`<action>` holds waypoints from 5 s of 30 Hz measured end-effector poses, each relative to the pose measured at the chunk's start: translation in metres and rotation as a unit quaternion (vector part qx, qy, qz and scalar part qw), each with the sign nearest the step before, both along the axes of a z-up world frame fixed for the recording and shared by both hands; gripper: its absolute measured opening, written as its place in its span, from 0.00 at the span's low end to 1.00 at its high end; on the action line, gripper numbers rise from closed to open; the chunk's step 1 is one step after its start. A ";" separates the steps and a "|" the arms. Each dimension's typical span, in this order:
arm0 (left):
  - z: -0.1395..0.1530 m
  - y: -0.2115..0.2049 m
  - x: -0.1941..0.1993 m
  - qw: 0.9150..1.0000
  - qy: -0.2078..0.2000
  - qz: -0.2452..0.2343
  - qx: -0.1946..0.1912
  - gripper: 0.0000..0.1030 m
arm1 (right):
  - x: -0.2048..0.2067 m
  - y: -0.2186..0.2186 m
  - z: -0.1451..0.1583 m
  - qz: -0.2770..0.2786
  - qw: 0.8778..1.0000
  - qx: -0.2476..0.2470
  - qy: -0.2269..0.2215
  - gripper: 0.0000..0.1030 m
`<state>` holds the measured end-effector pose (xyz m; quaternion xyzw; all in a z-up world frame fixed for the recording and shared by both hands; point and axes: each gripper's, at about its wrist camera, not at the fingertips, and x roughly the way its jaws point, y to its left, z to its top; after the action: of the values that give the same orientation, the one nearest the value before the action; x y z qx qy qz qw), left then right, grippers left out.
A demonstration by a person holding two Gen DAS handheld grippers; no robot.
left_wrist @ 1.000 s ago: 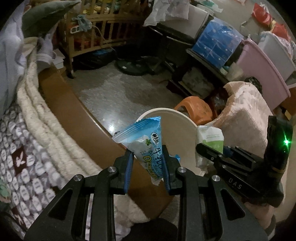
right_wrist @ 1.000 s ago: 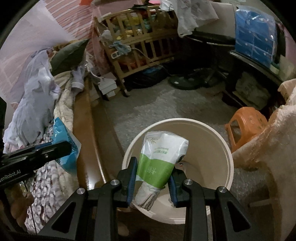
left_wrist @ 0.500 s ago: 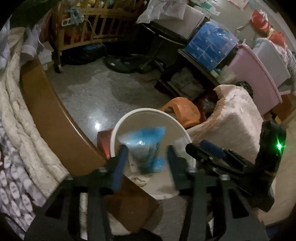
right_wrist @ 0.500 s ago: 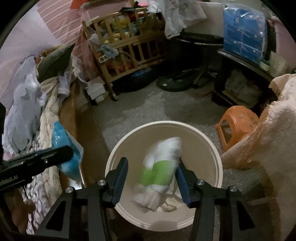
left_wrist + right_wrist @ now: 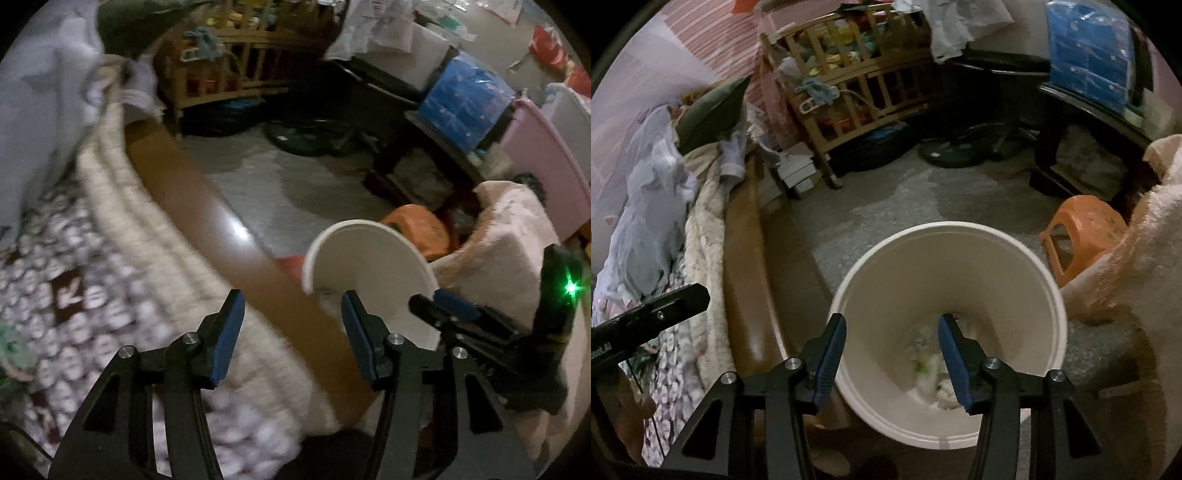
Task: Collect trash
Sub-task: 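Return both tools to the trash pile on the bed, then grasp the white rainbow-logo medicine box with the left tool while the right tool grasps the blue bag, then carry both items to the cream bucket and open both tools to drop them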
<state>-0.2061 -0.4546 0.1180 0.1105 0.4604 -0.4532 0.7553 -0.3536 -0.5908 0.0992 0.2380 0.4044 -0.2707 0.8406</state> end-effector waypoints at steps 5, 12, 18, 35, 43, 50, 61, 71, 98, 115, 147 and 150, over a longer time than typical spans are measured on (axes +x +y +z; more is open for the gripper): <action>-0.006 0.036 0.010 1.000 -0.003 0.025 0.010 0.51 | 0.020 0.026 0.005 0.034 0.999 0.000 -0.005 0.48; -0.022 0.107 0.029 0.997 -0.003 0.071 0.034 0.51 | 0.058 0.072 0.011 0.101 0.995 0.007 -0.014 0.48; -0.035 0.165 0.046 0.992 0.007 0.119 0.048 0.51 | 0.096 0.123 0.009 0.172 0.985 0.013 -0.011 0.48; -0.044 0.339 0.070 0.974 0.042 0.215 0.057 0.40 | 0.155 0.217 -0.003 0.292 0.956 0.031 0.008 0.48; -0.006 0.389 0.055 0.977 0.014 0.196 0.082 0.40 | 0.189 0.269 -0.007 0.348 0.937 0.036 0.014 0.49; -0.018 0.424 0.032 0.967 0.063 0.214 0.121 0.40 | 0.206 0.294 -0.014 0.371 0.928 0.039 0.024 0.50; -0.054 0.472 0.020 0.933 0.103 0.328 0.111 0.44 | 0.218 0.325 -0.011 0.424 0.904 0.046 0.023 0.50; -0.065 0.474 0.047 0.925 0.099 0.355 0.097 0.61 | 0.283 0.382 0.018 0.559 0.828 -0.044 0.016 0.70; -0.094 0.450 0.073 0.929 0.078 0.333 0.142 0.48 | 0.250 0.424 -0.077 0.553 0.822 -0.049 0.125 0.69; -0.030 0.373 0.072 0.960 0.013 0.271 0.071 0.47 | 0.182 0.324 -0.007 0.454 0.890 0.030 0.001 0.42; 0.018 0.060 0.015 1.000 -0.001 0.017 0.007 0.47 | 0.025 0.056 0.026 0.109 0.993 -0.029 -0.023 0.43; 0.015 0.034 0.006 1.000 0.000 -0.001 0.007 0.47 | 0.012 0.035 0.024 0.078 0.996 -0.032 -0.016 0.43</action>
<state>-0.2003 -0.4202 0.1332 0.1167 0.4633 -0.4508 0.7540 -0.3412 -0.5555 0.1227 0.1828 0.3993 -0.2132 0.8727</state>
